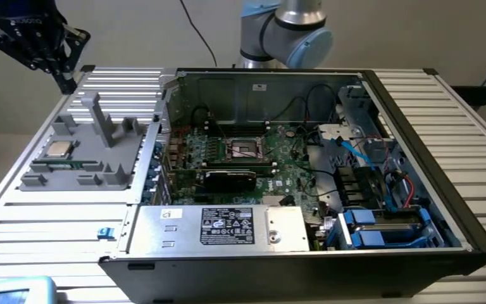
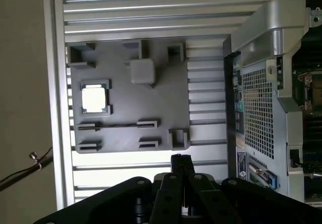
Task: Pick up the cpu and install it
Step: 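Reach for the cpu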
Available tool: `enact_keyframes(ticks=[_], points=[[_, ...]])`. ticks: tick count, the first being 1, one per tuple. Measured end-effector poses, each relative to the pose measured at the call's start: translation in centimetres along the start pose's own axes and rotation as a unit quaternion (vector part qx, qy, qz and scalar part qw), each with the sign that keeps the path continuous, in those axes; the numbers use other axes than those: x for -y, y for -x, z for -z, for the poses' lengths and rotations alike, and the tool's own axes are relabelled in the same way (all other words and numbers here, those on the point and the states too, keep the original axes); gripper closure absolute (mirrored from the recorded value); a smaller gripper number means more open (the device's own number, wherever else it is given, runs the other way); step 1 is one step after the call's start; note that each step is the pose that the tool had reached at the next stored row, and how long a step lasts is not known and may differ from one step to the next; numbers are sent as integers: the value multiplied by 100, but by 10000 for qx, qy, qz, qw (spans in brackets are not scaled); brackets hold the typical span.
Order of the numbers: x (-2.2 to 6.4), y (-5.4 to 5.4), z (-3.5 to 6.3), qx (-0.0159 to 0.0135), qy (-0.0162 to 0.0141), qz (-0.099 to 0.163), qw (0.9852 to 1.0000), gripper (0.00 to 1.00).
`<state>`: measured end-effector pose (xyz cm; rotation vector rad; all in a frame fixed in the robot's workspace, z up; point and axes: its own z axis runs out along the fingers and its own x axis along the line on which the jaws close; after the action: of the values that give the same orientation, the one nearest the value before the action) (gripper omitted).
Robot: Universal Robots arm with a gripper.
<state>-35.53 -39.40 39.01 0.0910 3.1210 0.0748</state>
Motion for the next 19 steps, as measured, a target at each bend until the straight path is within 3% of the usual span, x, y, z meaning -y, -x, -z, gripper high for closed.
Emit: enact_keyframes(ticks=[9, 19], points=[[19, -398, 6, -1, 0, 14, 10000, 89], [-106, -661, 3, -4, -36, 90, 10000, 89]])
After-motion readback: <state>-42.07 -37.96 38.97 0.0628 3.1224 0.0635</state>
